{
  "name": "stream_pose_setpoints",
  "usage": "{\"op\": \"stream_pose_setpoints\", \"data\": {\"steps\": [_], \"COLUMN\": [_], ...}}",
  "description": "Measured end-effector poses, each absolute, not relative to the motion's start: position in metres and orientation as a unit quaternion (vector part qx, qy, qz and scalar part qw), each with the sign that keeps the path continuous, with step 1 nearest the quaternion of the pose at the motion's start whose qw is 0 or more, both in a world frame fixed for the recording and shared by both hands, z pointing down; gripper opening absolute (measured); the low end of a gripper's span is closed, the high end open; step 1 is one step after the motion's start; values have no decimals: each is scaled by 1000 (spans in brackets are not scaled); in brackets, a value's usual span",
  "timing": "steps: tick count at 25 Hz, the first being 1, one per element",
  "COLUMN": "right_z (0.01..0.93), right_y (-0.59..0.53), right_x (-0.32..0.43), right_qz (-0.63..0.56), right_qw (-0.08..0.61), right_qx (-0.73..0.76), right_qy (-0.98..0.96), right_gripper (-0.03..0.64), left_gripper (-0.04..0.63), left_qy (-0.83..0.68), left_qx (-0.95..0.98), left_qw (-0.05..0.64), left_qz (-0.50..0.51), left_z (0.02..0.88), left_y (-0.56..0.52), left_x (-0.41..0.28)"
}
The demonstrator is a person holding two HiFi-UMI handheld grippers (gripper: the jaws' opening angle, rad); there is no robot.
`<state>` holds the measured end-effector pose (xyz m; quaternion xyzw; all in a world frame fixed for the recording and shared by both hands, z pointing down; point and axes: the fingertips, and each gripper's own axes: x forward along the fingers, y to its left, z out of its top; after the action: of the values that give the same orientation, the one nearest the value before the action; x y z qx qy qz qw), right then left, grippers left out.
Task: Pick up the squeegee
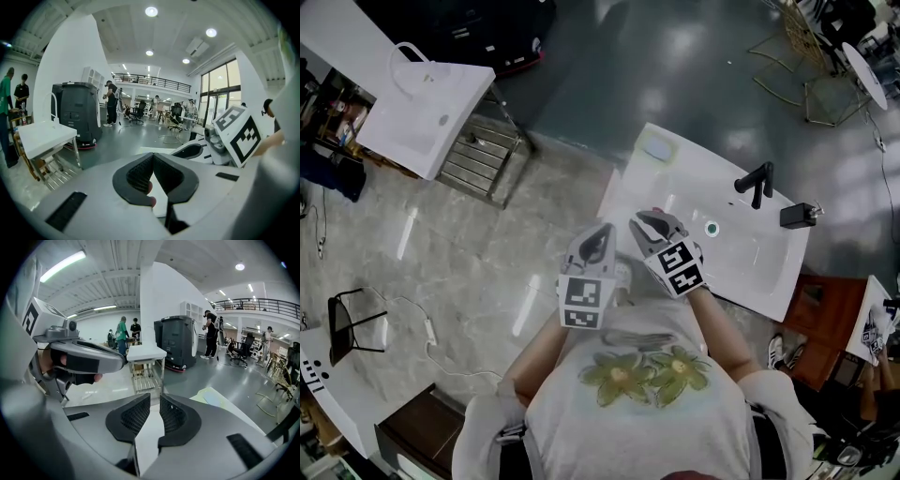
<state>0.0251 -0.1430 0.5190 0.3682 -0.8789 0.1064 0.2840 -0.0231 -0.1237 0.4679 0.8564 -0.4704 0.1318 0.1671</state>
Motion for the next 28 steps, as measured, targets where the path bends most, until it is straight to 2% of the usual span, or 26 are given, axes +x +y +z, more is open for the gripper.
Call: {"op": "stream_pose_setpoints", "data": {"steps": [10,28], "right_z": [552,608], "right_y": [-160,-190], "right_x": [31,33], "right_qz": [108,74], "right_qw": [327,369], "right_qx": [337,301], "right_qy": [-876,-876], "right_gripper": [71,75], "left_gripper": [11,11], "left_qy": [-483,-505], "left_qx": [849,828], "left_qw": [174,196], "left_qz": [128,144], "left_z": [474,501], "left_y": [-143,-158], "left_x": [-18,-17]}}
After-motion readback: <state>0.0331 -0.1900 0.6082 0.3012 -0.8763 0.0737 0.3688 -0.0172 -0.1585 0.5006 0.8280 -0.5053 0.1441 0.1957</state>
